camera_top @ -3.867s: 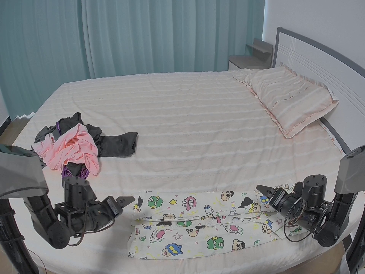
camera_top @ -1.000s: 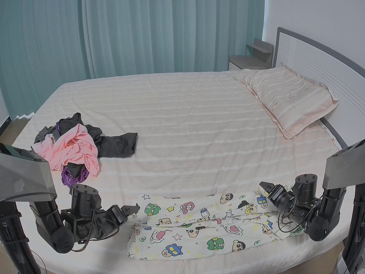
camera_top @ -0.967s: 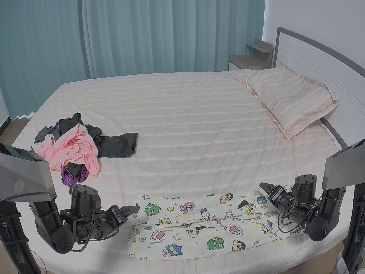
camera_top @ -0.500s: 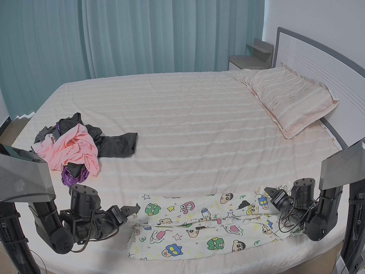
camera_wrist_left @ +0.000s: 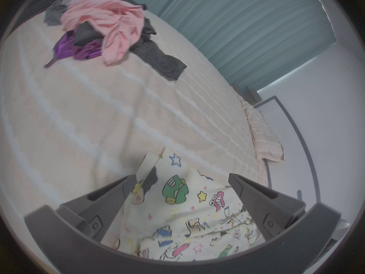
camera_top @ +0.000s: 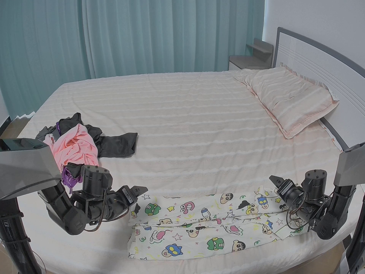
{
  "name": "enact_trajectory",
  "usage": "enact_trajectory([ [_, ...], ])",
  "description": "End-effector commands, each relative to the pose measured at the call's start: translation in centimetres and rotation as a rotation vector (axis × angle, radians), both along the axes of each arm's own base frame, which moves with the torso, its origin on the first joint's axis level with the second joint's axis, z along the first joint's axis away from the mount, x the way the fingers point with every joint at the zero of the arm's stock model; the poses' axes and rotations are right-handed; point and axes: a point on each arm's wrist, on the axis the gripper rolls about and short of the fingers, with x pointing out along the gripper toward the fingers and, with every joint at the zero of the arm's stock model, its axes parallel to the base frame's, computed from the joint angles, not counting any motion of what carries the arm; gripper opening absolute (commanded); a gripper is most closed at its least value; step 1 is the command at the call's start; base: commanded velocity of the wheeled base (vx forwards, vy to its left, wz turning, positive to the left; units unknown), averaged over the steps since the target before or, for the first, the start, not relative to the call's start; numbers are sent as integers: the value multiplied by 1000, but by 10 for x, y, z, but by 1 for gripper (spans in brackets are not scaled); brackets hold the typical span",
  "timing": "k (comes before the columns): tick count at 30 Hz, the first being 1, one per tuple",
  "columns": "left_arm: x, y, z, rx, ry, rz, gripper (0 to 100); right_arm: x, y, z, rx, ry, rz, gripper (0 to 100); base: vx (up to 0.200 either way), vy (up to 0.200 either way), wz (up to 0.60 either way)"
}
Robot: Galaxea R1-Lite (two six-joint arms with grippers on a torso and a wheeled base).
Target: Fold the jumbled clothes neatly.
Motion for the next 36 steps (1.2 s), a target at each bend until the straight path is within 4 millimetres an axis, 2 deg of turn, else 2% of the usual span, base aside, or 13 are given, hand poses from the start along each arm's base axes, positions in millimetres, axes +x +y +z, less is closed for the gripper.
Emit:
enact_trajectory([
  [1,27,-10,-10,78,-15,-58,100,-3,2,9,8,-33,12,100,0,0,0],
  [9,48,-16,-29,149,7,-104,100,-5,5,9,8,-33,29,100,0,0,0],
  [22,54,-21,-26,138,-18,-114,100,-5,6,8,9,-31,28,100,0,0,0],
  [34,65,-23,-41,144,-2,-112,100,-5,6,8,8,-31,31,100,0,0,0],
  [35,65,-23,-41,145,0,-112,0,-5,6,8,9,-31,33,100,0,0,0],
  [36,64,-23,-41,146,2,-111,0,-5,6,8,10,-29,32,100,0,0,0],
])
